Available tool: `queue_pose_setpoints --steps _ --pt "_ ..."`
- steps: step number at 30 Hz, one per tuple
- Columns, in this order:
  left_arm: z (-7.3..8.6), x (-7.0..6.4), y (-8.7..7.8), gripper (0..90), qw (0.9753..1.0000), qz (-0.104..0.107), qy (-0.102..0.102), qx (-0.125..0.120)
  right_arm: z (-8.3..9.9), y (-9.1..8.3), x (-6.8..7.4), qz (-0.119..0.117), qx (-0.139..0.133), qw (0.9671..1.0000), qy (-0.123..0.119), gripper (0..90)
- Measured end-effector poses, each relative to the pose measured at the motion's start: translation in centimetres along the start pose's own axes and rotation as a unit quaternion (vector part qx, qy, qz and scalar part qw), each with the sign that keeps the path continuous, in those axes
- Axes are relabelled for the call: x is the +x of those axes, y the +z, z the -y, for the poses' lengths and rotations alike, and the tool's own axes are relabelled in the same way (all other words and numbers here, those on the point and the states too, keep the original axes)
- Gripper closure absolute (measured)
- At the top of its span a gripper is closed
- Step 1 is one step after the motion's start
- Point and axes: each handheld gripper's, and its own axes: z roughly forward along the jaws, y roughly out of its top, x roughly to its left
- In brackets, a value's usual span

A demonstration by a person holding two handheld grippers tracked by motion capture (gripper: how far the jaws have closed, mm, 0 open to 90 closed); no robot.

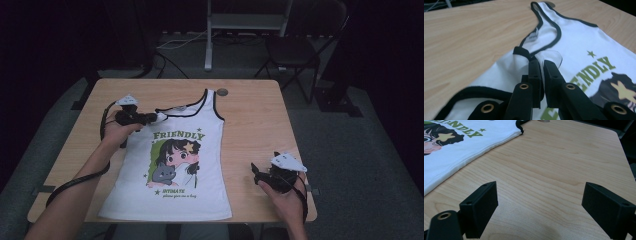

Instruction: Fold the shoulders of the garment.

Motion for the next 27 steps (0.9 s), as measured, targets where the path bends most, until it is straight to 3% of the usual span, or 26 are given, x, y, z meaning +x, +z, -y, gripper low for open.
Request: queue_pose_setpoints --steps 10,18,23,27 --pt "0.9 -1.7 -1.1 83.8 0.9983 0.014 0.049 0.027 0.0 0.1 0.1 -0.001 0.002 1.0000 -0.004 12.8" --pt "1.4 -2.9 -1.9 82.7 0.9945 0.012 0.090 0.052 0.0 0.1 0.1 0.000 0.003 1.0000 -0.008 12.8" --pt "1.7 -3.4 -1.9 80.7 0.9919 0.008 0.107 0.067 0.0 0.1 0.2 -0.001 0.004 0.9999 -0.011 12.8" --pt "2.1 -3.7 -1.9 80.0 0.9894 0.016 0.120 0.081 0.0 0.1 0.2 -0.001 0.004 0.9999 -0.011 12.8"
